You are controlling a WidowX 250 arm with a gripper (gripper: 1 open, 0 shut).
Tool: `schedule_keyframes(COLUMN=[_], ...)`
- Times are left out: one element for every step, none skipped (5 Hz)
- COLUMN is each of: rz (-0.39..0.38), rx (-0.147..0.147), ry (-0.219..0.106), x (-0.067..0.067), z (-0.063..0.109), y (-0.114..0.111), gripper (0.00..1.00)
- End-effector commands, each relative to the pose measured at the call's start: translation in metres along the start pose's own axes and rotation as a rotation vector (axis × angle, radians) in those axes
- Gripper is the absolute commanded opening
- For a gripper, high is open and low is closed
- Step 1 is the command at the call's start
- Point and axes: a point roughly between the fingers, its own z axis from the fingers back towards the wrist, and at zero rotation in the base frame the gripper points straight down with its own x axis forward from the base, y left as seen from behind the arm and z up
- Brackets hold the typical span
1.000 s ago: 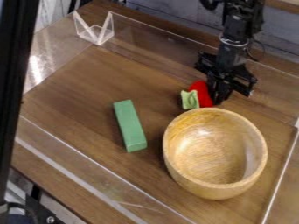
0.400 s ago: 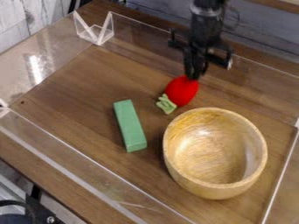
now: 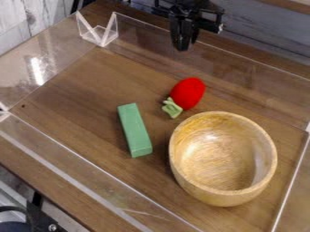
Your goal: Move the red object to the left side of the table
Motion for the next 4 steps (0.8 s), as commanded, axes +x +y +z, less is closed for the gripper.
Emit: schedule_keyframes(rz=[0.002,0.008,0.058,0.107], rx=[0.006,0.008,0.009,0.005], ry=[-0.033,-0.026,-0.011,0.003], x=[0.009,0.014,0.018,0.021], z=[0.009,0.0,-0.012,-0.024], y=[0.0,0.0,0.003,0.006], gripper=[1.0,1.0,1.0,1.0])
